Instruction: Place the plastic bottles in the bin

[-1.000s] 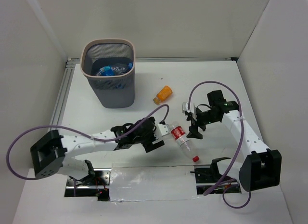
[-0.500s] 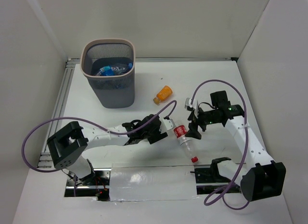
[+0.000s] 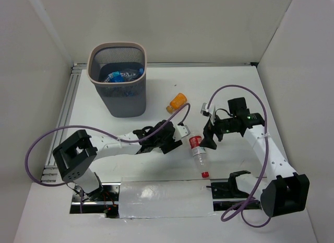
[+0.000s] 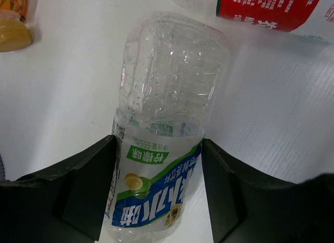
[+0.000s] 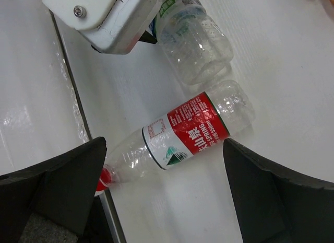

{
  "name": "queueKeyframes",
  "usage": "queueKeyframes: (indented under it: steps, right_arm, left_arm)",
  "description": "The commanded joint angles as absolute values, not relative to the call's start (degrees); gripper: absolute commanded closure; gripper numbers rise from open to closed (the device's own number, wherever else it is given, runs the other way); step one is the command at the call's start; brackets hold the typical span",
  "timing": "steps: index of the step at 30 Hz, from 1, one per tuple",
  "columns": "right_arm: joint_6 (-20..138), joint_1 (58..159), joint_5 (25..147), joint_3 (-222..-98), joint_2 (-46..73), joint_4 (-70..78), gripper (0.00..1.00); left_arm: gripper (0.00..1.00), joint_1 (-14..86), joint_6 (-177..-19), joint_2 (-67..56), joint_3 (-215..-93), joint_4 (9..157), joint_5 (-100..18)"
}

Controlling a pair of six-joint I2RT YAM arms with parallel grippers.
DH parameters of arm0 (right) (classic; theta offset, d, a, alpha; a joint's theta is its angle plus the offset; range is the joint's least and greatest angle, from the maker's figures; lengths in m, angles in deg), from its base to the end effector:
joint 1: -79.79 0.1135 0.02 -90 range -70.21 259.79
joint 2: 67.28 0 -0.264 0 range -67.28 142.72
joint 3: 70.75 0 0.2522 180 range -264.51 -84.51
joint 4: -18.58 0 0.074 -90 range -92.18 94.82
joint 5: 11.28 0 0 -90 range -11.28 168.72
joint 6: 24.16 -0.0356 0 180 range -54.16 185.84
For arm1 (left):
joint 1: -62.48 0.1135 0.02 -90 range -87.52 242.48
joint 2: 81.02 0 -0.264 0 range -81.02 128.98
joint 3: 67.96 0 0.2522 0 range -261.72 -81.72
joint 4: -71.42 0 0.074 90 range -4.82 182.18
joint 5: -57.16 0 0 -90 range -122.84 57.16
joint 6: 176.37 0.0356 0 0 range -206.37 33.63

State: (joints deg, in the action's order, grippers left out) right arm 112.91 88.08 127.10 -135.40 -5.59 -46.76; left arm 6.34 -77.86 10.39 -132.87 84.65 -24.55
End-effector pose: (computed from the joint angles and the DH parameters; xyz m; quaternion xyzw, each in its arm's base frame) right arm 0.1861 0.0540 0.2724 -0.4981 0.7390 0.3031 0.3375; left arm 0.1916 -0.2763 0.1951 0.4569 0.7794 -0.1112 0.4140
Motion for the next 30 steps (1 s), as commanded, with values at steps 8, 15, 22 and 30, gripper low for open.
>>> queueKeyframes:
  steps: [8, 15, 22, 30]
  right_arm:
    - [105.23, 86.29, 126.44, -136.72, -6.54, -39.67, 0.10]
    - [104.07, 85.24, 127.15, -136.19, -5.94, -38.34, 0.65]
    - [105.30, 85.24, 127.15, -135.14, -5.93, -38.87, 0.78]
    - [107.41, 85.76, 125.39, -135.13, -6.46, -39.92, 0.51]
  left_arm:
    - [0.92, 7.11, -81.71, -1.19, -140.59, 91.95, -27.92]
    - [0.93, 9.39, -83.65, -8.24, -149.56, 92.57, -27.92]
    - [0.94, 22.03, -88.38, -10.36, -156.42, 80.28, -28.00]
    - [0.94, 37.68, -96.47, -4.92, -163.71, 68.49, -26.16]
